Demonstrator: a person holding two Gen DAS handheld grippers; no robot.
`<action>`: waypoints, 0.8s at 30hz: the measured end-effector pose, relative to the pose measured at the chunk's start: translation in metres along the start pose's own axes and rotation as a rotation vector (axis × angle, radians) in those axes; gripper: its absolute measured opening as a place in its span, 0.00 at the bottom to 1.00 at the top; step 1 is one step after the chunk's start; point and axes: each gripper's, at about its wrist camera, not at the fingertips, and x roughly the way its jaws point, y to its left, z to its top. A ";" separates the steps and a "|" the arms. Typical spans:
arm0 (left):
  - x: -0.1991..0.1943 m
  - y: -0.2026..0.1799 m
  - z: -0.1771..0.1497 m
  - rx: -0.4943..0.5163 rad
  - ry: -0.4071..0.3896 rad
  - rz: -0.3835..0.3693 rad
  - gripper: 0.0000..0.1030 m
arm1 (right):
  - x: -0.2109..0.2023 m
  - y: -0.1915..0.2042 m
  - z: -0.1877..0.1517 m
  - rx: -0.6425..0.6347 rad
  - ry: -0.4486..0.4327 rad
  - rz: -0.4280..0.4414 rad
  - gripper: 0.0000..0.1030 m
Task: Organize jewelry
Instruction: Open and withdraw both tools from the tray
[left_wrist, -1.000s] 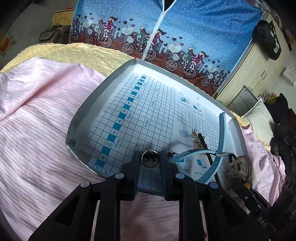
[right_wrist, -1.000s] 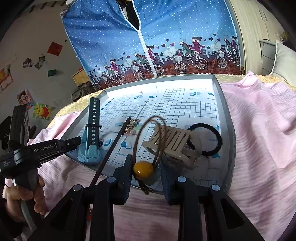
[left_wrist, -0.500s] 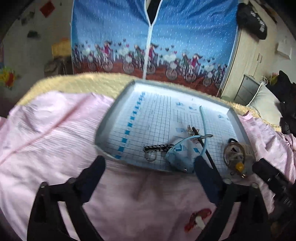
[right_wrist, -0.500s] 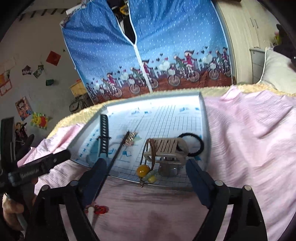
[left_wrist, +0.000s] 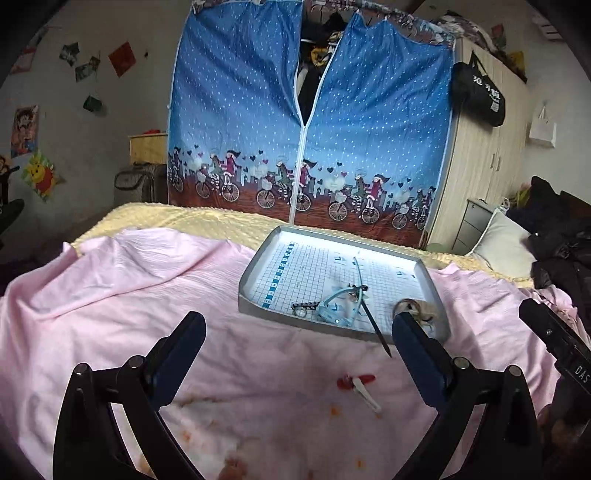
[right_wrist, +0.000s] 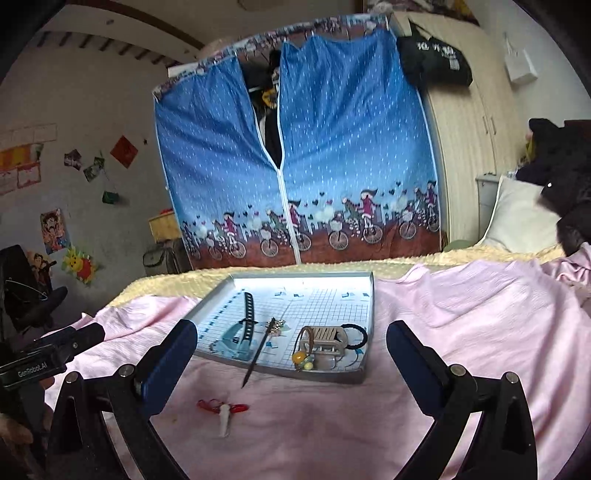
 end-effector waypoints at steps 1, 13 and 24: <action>-0.006 0.000 0.001 0.004 -0.001 0.006 0.96 | -0.012 0.003 -0.002 0.008 -0.010 0.002 1.00; -0.089 0.013 -0.017 -0.026 -0.049 -0.035 0.96 | -0.100 0.029 -0.040 0.053 -0.052 -0.076 1.00; -0.103 0.042 -0.058 -0.097 0.016 -0.047 0.96 | -0.116 0.063 -0.070 -0.003 0.038 -0.086 1.00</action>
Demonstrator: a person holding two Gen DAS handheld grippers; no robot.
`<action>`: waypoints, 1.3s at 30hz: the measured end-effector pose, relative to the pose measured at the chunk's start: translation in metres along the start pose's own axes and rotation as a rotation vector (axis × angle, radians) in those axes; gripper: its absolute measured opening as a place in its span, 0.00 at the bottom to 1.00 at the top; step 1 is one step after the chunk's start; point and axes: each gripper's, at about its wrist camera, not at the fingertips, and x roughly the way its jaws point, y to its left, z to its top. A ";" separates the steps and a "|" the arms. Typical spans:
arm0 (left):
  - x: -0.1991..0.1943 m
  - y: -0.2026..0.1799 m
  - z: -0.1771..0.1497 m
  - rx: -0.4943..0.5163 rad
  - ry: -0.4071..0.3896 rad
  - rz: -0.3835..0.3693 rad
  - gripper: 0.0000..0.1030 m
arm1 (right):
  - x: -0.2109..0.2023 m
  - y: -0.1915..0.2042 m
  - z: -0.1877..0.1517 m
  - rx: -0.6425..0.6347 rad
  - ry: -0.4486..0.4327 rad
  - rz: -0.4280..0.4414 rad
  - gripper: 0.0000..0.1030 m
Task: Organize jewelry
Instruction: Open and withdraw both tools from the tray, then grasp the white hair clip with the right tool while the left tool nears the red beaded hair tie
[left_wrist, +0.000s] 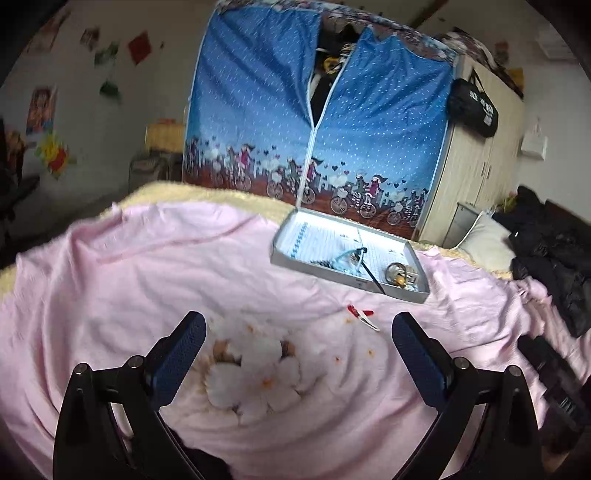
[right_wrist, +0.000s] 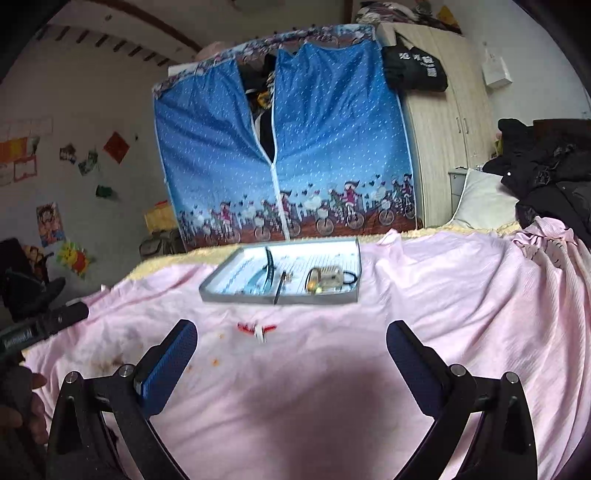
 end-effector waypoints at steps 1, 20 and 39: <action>-0.001 0.003 -0.002 -0.019 0.003 -0.004 0.96 | 0.000 0.003 -0.003 -0.011 0.009 -0.005 1.00; 0.022 0.031 -0.019 -0.174 0.147 0.056 0.96 | 0.036 0.015 -0.016 -0.070 0.199 -0.021 1.00; 0.159 0.020 0.020 0.056 0.317 -0.145 0.96 | 0.146 -0.019 -0.018 -0.011 0.517 0.065 0.99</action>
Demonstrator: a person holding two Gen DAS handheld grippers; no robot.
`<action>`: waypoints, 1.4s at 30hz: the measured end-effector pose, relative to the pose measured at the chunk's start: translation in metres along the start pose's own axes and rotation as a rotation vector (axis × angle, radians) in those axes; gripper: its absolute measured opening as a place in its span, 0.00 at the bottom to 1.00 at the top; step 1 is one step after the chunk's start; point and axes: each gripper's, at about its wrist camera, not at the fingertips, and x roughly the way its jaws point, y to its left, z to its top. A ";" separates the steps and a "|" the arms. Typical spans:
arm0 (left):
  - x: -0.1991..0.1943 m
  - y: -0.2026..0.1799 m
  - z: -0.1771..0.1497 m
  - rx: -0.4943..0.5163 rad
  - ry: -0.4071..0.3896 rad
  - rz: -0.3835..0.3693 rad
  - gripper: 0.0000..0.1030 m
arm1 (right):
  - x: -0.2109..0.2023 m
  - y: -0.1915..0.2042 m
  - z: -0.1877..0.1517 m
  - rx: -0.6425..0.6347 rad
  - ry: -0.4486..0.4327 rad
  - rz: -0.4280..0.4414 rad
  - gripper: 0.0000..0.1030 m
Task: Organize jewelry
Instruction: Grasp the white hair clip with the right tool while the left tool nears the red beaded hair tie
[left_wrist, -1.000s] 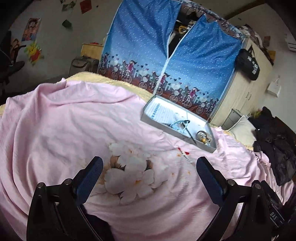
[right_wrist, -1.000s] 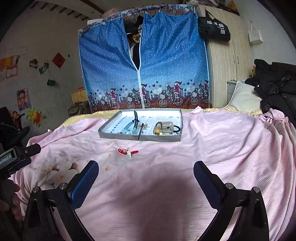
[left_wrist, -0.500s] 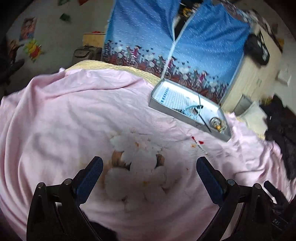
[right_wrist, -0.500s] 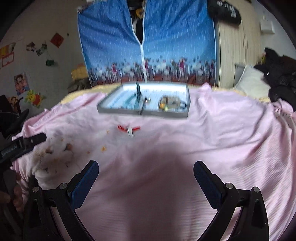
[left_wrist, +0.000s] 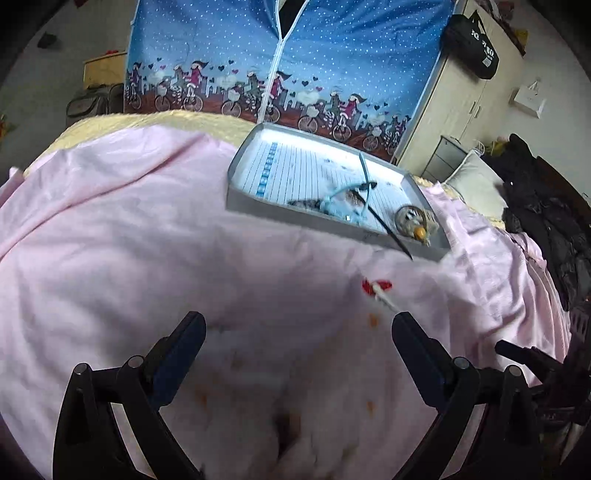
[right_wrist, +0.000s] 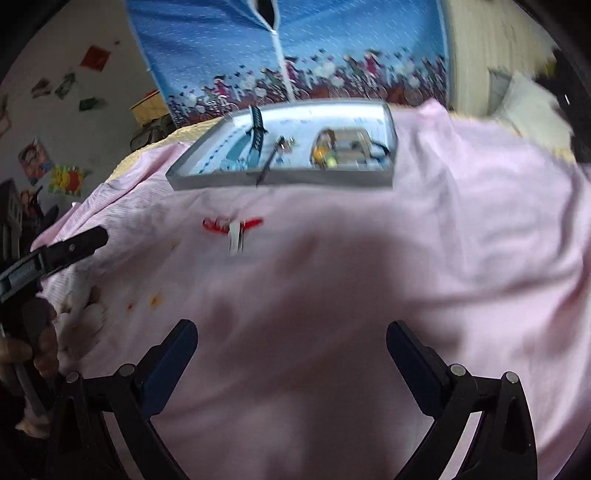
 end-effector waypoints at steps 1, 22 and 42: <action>0.007 0.000 0.003 -0.008 -0.004 -0.013 0.96 | 0.004 0.001 0.005 -0.025 -0.003 0.003 0.96; 0.055 -0.004 0.002 0.066 -0.046 -0.105 0.69 | 0.088 0.034 0.051 -0.250 0.038 0.178 0.37; 0.106 -0.071 -0.005 0.367 0.098 -0.161 0.33 | 0.101 0.004 0.064 -0.205 0.103 0.086 0.11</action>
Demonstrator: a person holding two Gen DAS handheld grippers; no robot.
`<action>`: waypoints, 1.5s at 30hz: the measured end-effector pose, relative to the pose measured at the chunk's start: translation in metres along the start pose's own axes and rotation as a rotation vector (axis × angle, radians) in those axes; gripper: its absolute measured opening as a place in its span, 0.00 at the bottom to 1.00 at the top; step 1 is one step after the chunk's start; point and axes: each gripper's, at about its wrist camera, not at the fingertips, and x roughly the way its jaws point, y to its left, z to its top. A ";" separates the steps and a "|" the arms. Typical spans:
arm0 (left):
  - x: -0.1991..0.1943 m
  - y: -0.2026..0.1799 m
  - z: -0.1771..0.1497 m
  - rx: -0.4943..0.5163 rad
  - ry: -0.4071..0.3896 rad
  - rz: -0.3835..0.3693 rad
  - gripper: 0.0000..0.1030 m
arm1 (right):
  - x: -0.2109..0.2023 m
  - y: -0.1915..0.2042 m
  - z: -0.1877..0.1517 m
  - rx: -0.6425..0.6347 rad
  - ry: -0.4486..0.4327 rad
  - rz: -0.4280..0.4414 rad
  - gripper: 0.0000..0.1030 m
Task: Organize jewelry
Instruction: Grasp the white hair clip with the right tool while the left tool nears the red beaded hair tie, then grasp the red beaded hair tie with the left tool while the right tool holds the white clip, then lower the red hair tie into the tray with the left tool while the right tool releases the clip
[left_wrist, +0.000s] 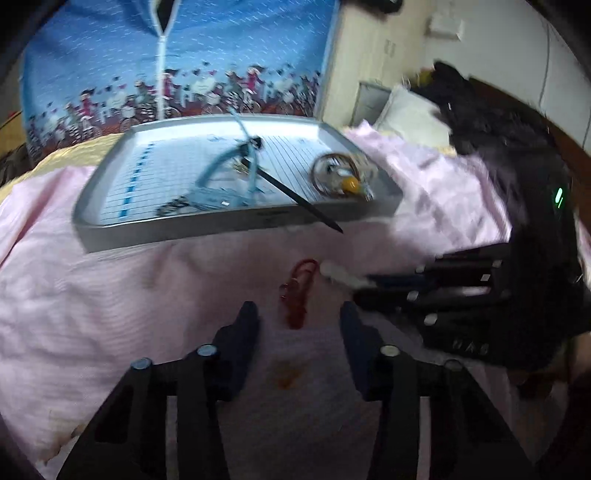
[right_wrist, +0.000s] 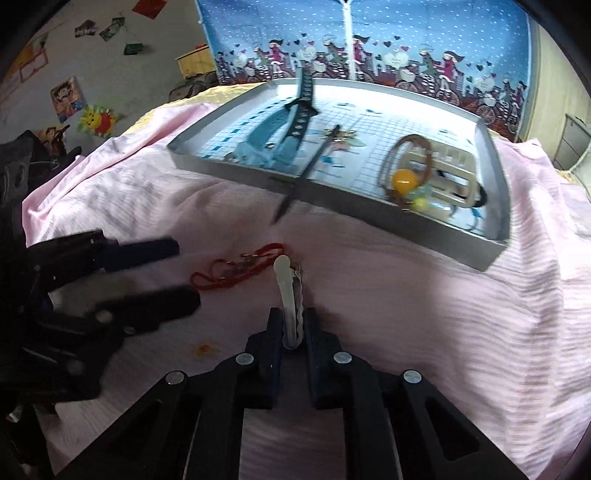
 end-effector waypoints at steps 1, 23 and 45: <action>0.006 -0.003 0.000 0.014 0.019 0.011 0.28 | -0.001 -0.005 0.000 0.012 -0.002 -0.001 0.11; 0.060 -0.004 0.006 0.028 0.149 0.121 0.15 | 0.001 -0.033 -0.002 0.127 -0.039 0.067 0.03; -0.005 0.023 0.000 -0.210 -0.167 0.016 0.05 | -0.031 -0.025 0.001 0.131 -0.270 0.047 0.05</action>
